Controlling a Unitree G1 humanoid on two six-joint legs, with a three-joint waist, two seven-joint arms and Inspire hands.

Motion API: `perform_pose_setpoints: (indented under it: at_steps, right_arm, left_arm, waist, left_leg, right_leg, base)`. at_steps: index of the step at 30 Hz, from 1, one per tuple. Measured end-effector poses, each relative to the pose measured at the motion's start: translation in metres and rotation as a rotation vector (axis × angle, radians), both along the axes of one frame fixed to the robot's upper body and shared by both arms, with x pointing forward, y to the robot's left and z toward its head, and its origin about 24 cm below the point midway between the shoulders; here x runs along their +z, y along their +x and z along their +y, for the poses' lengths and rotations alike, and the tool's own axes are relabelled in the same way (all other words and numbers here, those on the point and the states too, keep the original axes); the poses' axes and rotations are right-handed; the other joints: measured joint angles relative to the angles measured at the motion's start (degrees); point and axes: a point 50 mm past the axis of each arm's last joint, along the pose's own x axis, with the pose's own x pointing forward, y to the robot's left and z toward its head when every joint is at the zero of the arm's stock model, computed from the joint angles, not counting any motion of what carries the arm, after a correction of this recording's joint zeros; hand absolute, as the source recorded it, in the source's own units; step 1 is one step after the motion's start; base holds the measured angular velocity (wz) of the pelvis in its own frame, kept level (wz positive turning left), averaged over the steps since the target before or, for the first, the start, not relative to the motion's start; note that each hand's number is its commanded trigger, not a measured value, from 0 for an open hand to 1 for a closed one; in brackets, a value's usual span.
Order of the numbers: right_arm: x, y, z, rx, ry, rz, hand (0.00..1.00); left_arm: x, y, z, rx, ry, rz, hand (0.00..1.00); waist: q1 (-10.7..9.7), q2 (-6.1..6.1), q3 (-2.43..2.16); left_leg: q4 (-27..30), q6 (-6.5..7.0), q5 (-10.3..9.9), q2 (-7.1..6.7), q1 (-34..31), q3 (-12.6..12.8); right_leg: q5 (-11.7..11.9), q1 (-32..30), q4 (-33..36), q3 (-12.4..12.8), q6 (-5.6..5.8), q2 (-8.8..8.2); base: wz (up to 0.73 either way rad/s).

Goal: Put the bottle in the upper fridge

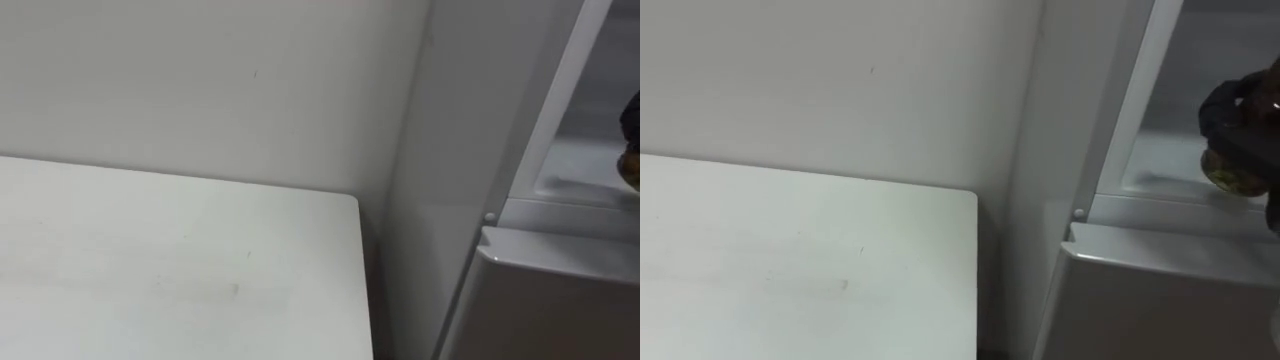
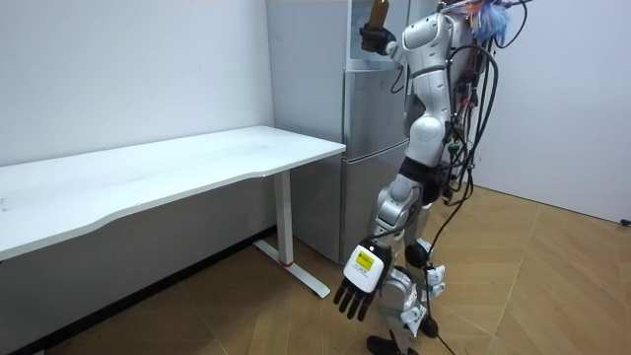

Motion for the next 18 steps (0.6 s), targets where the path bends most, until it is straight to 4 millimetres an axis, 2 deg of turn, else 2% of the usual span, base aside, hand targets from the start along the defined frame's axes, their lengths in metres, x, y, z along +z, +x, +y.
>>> perform_pose_setpoints:
  at_steps: [4,6,9,18]
  right_arm:
    - [-0.019,0.009,-0.012,-0.033,0.028,0.085,1.0]
    - [-0.013,0.015,-0.014,-0.04,0.042,0.073,1.0]
    - [-0.021,0.02,-0.018,-0.041,0.043,0.112,1.0]
    - [-0.024,0.028,-0.023,0.002,-0.026,0.182,1.0]
  left_arm:
    - [0.0,-0.001,0.0,0.005,-0.002,0.008,0.0]
    - [0.0,-0.003,0.001,0.008,-0.007,0.013,0.0]
    - [0.0,-0.004,0.0,0.006,-0.021,0.016,0.0]
    - [0.0,-0.009,0.001,0.014,-0.031,0.039,0.0]
  waist:
    - [0.9,-0.37,0.35]
    - [1.3,-0.54,0.31]
    - [2.1,-0.86,0.1]
    - [3.4,-1.05,-0.11]
  left_leg:
    - [-0.3,0.01,0.0,-0.05,0.3,-0.4]
    - [-0.4,0.0,0.0,-0.05,0.3,-0.6]
    - [-0.3,-0.01,0.0,-0.12,0.4,-1.0]
    - [0.2,0.0,0.0,-0.42,0.6,-3.2]
  right_leg:
    - [0.0,0.7,0.0,-0.4,0.0,-0.04]
    - [0.0,0.9,0.0,-0.8,0.01,-0.04]
    - [0.0,1.2,-0.1,-1.1,0.01,-0.06]
    - [0.0,2.7,-1.0,-3.2,-0.04,-0.21]
  base:
    - [0.04]
    - [0.05]
    - [0.07]
    - [0.09]
